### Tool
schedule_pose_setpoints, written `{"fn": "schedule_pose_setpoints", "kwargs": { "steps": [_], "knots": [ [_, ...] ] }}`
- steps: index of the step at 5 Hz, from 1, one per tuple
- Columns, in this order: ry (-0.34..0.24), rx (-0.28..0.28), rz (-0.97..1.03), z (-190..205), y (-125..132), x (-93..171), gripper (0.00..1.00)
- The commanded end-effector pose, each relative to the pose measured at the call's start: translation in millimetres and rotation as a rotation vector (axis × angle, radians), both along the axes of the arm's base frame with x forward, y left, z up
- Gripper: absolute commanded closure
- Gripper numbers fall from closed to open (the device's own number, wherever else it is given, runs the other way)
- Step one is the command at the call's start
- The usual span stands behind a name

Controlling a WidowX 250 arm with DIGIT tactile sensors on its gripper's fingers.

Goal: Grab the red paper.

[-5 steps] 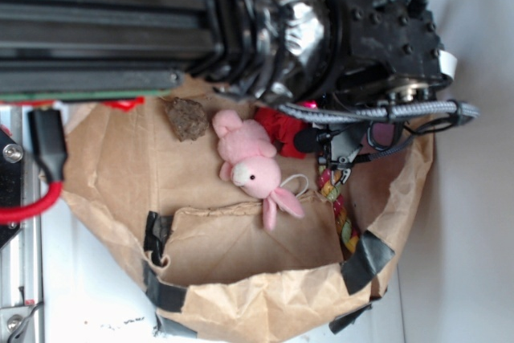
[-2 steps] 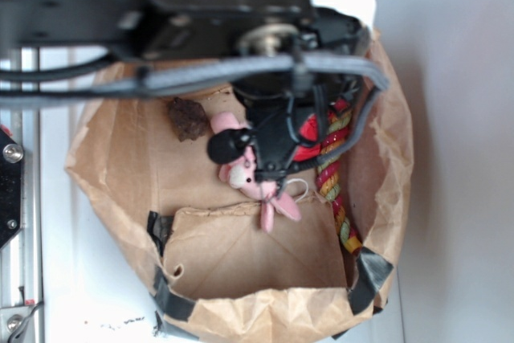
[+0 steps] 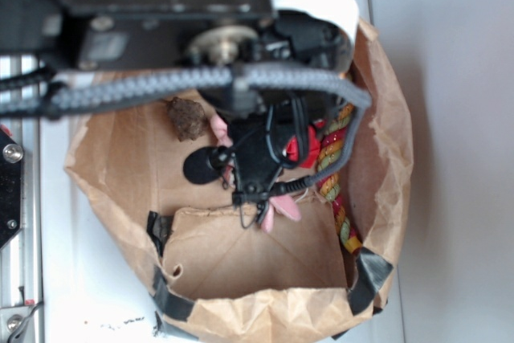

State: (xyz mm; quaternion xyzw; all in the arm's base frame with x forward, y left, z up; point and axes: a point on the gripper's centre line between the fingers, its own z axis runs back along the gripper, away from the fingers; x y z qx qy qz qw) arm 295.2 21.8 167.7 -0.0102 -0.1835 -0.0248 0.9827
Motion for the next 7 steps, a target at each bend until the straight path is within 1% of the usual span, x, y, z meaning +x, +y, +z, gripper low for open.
{"fn": "schedule_pose_setpoints", "kwargs": {
  "steps": [1,3,4,5,6,7],
  "knots": [
    [-0.034,0.001,-0.006,3,8,11,0.0],
    [-0.005,0.017,-0.034,-26,7,23,0.0],
    [0.018,0.007,-0.04,-41,10,30,0.0],
    [0.048,0.019,-0.054,-56,7,33,0.0],
    [0.062,0.024,-0.053,-64,20,51,0.0],
    [0.075,0.021,-0.046,-69,20,53,0.0]
  ]
}}
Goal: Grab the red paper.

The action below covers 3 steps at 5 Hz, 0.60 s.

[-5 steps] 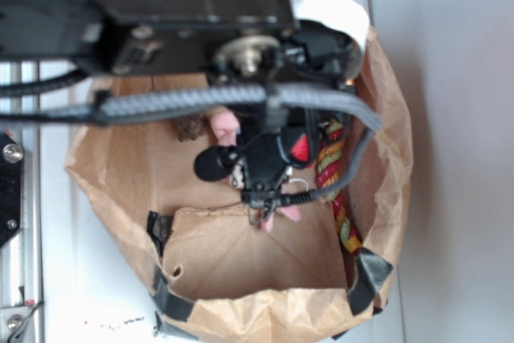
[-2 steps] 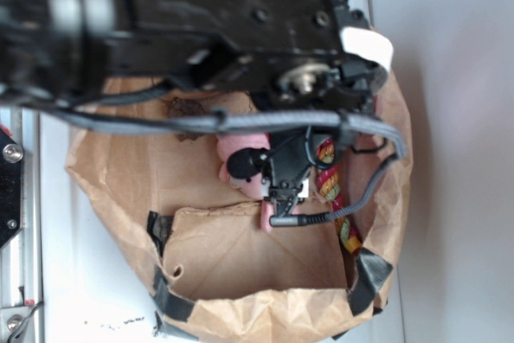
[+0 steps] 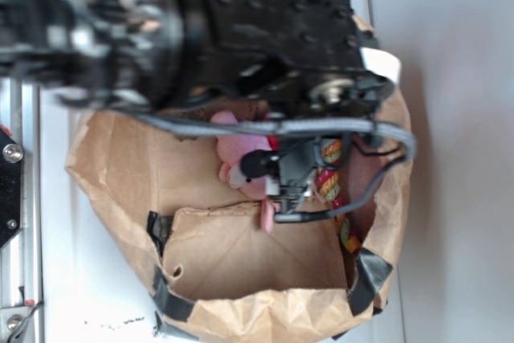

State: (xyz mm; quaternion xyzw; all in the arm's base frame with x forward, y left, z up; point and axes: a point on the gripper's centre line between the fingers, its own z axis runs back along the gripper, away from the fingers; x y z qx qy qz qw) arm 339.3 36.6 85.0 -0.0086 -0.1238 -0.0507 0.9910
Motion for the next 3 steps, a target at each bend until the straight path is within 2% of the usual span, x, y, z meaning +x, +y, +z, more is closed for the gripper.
{"fn": "schedule_pose_setpoints", "kwargs": {
  "steps": [1,2,3],
  "knots": [
    [-0.031,-0.006,0.035,13.6,6.7,10.5,0.0],
    [-0.023,-0.017,0.051,14.6,3.9,10.2,0.0],
    [-0.001,0.006,0.036,12.3,4.4,7.6,0.0]
  ]
}}
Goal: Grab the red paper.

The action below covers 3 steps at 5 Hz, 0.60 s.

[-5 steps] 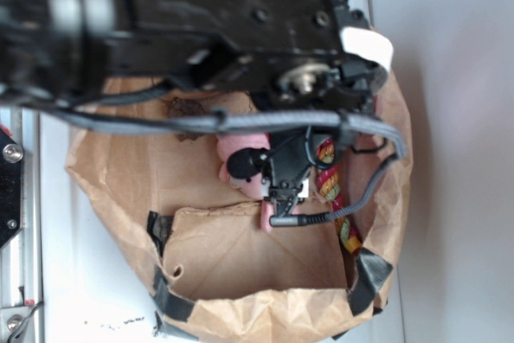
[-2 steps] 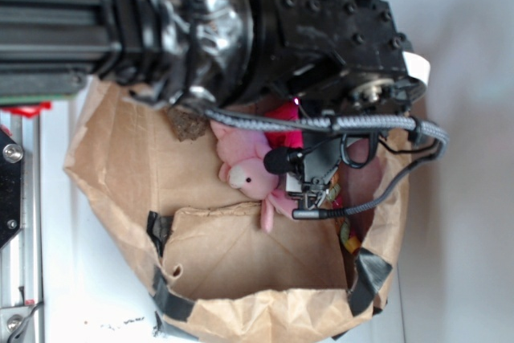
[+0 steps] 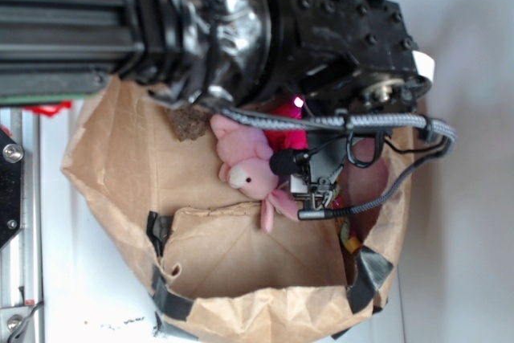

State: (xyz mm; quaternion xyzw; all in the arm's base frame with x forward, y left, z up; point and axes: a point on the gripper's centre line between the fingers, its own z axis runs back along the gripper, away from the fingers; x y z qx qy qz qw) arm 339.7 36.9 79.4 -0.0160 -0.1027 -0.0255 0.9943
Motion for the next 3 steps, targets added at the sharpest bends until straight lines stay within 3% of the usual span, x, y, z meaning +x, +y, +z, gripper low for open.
{"fn": "schedule_pose_setpoints", "kwargs": {
  "steps": [1,3],
  "knots": [
    [-0.034,0.034,-0.018,19.1,6.3,7.9,0.0],
    [-0.038,0.034,-0.009,20.5,6.3,8.1,0.0]
  ]
}}
